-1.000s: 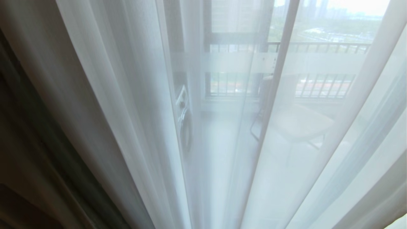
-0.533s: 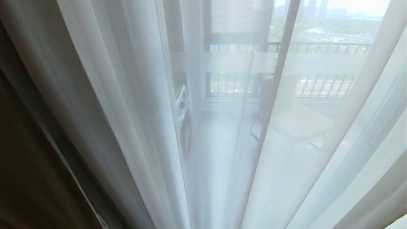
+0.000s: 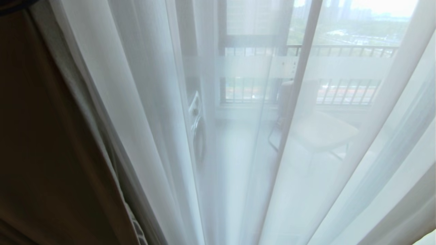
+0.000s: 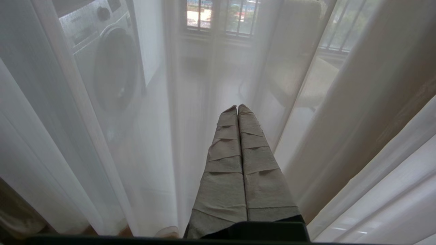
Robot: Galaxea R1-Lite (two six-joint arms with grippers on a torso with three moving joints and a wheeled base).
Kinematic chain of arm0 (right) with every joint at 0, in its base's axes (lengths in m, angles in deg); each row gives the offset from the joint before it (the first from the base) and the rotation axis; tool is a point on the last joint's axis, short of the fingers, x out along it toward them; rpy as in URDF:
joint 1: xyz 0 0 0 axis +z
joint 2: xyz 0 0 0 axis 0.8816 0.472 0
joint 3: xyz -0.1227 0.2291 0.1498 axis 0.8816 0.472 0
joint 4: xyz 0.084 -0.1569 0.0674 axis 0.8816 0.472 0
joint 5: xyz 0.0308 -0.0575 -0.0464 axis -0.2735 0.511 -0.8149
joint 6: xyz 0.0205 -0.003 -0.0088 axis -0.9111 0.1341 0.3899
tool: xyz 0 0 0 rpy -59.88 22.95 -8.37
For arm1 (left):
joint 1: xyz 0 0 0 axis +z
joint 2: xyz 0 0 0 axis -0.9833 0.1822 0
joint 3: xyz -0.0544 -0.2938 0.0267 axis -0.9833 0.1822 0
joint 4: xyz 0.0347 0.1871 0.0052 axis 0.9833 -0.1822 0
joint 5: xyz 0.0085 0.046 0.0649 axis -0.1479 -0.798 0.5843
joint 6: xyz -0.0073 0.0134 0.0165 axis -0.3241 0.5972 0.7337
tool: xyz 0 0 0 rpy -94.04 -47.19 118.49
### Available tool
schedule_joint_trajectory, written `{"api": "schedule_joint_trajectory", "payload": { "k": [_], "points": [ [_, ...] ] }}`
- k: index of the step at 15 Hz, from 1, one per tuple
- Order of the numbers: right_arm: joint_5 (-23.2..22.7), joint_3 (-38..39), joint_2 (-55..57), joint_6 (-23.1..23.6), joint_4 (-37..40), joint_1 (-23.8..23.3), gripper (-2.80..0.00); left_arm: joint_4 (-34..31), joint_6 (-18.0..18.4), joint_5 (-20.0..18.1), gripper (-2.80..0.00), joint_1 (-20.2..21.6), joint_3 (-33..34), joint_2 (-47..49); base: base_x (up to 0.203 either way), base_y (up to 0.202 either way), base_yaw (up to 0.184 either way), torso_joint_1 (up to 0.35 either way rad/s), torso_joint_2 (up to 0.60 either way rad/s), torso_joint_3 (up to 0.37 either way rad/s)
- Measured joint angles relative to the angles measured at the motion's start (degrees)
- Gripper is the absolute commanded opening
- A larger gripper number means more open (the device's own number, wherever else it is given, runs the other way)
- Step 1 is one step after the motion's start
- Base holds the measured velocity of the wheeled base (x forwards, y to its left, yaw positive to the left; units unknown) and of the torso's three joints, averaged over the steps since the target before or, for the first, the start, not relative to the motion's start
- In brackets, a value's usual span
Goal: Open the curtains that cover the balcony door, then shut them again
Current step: Close the outer curtains on both sides
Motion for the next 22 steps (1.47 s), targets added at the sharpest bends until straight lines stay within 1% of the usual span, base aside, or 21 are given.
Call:
{"api": "schedule_joint_trajectory", "payload": {
  "k": [3, 5, 7, 10, 15, 17, 20, 22],
  "points": [
    [0.0, 0.0, 0.0, 0.0, 0.0, 0.0, -2.8, 0.2, 0.0, 0.1, -2.8, -7.9, 0.0, 0.0, 0.0, 0.0, 0.0, 0.0, 0.0, 0.0],
    [0.0, 0.0, 0.0, 0.0, 0.0, 0.0, -2.8, 0.5, 0.0, 0.2, -2.8, -12.4, -0.2, 0.2, 0.0, 0.0, 0.0, 0.0, 0.0, 0.0],
    [0.0, 0.0, 0.0, 0.0, 0.0, 0.0, -2.8, 0.6, 0.0, 0.2, -2.8, -15.8, -0.3, 0.4, 0.0, 0.0, 0.0, 0.0, 0.0, 0.0],
    [0.0, 0.0, 0.0, 0.0, 0.0, 0.0, -2.8, 0.6, 0.0, 0.3, -2.8, -19.8, -0.7, 1.1, 0.0, 0.0, 0.0, 0.0, 0.0, 0.0],
    [0.0, 0.0, 0.0, 0.0, 0.0, 0.0, -2.8, 0.9, 0.1, 0.5, -2.8, -25.5, -2.2, 2.7, 0.0, 0.0, 0.0, 0.0, 0.0, 0.0],
    [0.0, 0.0, 0.0, 0.0, 0.0, 0.0, -2.8, 0.7, 0.1, 0.5, -2.8, -27.1, -3.0, 3.4, 0.0, 0.0, 0.0, 0.0, 0.0, 0.0],
    [0.0, 0.0, 0.0, 0.0, 0.0, 0.0, -2.8, 0.5, 0.1, 0.6, -2.8, -27.7, -3.1, 3.9, 0.0, 0.0, 0.0, 0.0, 0.0, 0.0],
    [0.0, 0.0, 0.0, 0.0, 0.0, 0.0, -2.8, 0.2, 0.1, 0.6, -2.8, -27.4, -2.8, 3.9, 0.0, 0.0, 0.0, 0.0, 0.0, 0.0]
  ]
}}
